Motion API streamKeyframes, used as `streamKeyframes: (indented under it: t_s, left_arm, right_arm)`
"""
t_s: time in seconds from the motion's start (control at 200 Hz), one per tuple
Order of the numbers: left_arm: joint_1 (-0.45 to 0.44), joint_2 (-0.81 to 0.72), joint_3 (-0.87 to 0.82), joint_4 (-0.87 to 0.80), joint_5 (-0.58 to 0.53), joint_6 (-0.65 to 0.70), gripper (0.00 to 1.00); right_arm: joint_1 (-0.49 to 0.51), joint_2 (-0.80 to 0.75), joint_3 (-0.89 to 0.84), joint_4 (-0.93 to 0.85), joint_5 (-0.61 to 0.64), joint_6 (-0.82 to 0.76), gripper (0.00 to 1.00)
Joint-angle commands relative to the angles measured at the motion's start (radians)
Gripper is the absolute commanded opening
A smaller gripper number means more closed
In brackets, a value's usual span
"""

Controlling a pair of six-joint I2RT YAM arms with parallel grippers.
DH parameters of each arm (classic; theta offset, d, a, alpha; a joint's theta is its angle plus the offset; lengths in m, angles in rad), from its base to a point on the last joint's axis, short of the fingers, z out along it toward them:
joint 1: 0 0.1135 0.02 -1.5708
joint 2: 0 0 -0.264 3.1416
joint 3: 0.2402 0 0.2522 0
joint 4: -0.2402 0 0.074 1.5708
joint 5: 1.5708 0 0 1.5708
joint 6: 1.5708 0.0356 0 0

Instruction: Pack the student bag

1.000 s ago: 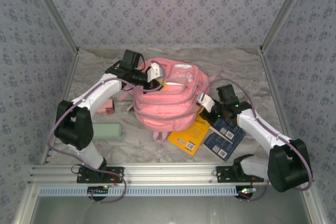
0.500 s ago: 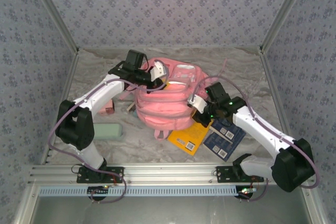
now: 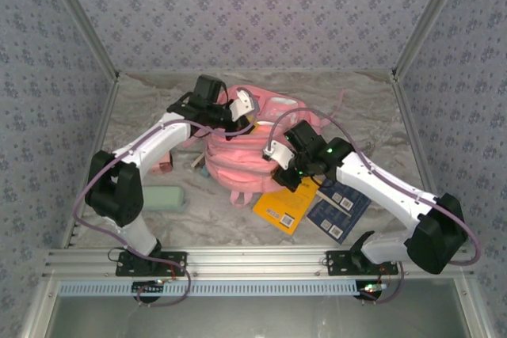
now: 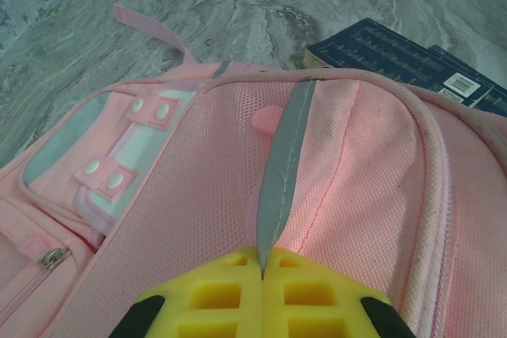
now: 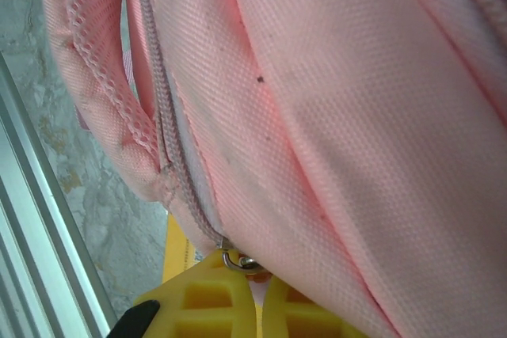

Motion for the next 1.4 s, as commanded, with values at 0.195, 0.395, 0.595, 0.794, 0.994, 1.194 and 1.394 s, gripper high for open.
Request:
streamKeyframes:
  t_s: [0.195, 0.395, 0.595, 0.794, 0.994, 1.194, 1.394]
  left_arm:
    - [-0.042, 0.048, 0.096, 0.031, -0.096, -0.075, 0.0]
    - [-0.041, 0.045, 0.101, 0.055, -0.11, -0.16, 0.0]
    - [-0.055, 0.047, 0.14, 0.093, -0.166, -0.327, 0.0]
    - [-0.061, 0.022, 0.194, 0.046, -0.354, -0.524, 0.39]
    - [-0.056, -0.059, 0.193, -0.119, -0.484, -0.71, 0.41]
    - [-0.054, -0.223, -0.011, -0.206, -0.508, -0.903, 0.48]
    - [-0.097, -0.392, -0.302, -0.168, -0.428, -1.049, 0.49]
  right_arm:
    - [0.086, 0.013, 0.144, -0.092, -0.043, 0.057, 0.05]
    - [0.08, -0.017, 0.164, -0.114, -0.066, 0.178, 0.0]
    - [0.001, 0.001, 0.124, -0.084, -0.066, 0.316, 0.0]
    - [-0.01, 0.022, 0.067, -0.002, -0.09, 0.471, 0.0]
    - [-0.011, 0.014, -0.005, 0.09, -0.068, 0.607, 0.0]
    - [0.04, 0.036, -0.051, 0.18, -0.037, 0.73, 0.03]
    - [0.128, 0.094, -0.054, 0.2, -0.06, 0.729, 0.05]
